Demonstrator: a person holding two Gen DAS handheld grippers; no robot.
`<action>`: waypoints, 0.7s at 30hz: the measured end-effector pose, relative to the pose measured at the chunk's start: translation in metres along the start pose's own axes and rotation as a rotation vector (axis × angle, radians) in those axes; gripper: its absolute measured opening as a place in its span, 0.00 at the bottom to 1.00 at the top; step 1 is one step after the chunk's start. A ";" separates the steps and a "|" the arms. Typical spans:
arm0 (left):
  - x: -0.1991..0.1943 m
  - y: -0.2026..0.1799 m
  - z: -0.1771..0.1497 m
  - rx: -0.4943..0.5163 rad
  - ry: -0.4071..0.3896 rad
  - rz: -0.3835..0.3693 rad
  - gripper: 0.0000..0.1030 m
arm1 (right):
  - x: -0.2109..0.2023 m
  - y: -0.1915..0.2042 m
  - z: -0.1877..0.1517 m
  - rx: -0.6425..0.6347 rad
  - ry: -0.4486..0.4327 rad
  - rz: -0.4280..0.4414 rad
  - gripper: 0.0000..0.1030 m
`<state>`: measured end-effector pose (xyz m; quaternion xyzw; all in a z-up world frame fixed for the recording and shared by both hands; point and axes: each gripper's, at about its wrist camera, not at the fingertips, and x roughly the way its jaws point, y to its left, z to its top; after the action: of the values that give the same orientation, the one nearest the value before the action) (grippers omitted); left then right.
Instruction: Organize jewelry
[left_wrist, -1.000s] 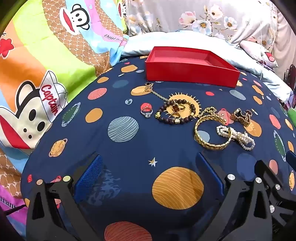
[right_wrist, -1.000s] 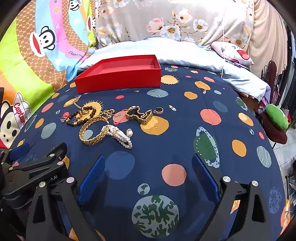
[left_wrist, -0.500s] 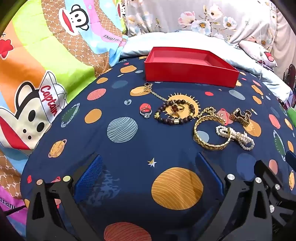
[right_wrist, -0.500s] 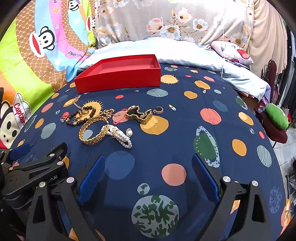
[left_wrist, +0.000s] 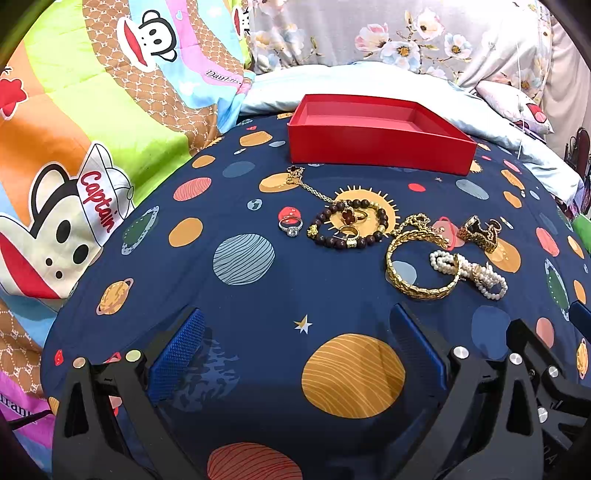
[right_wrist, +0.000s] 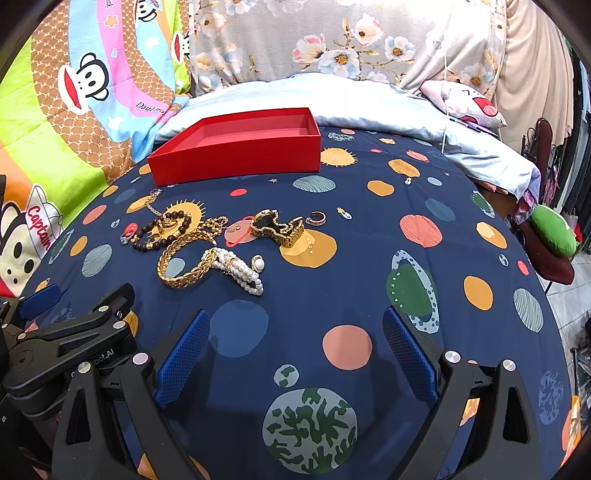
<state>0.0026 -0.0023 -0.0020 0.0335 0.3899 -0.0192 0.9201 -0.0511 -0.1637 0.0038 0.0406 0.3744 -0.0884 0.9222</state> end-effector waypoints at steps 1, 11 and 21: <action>0.000 0.000 0.000 0.000 -0.001 0.001 0.95 | 0.000 0.000 0.000 0.000 0.000 0.000 0.90; -0.002 0.001 0.002 0.001 -0.003 0.000 0.95 | -0.002 -0.002 0.001 0.001 0.000 0.001 0.90; -0.002 0.001 0.001 0.001 -0.003 0.000 0.95 | -0.001 -0.002 0.001 0.001 0.001 0.001 0.90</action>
<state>0.0025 -0.0017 0.0002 0.0338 0.3886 -0.0195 0.9206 -0.0519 -0.1654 0.0053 0.0415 0.3747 -0.0880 0.9220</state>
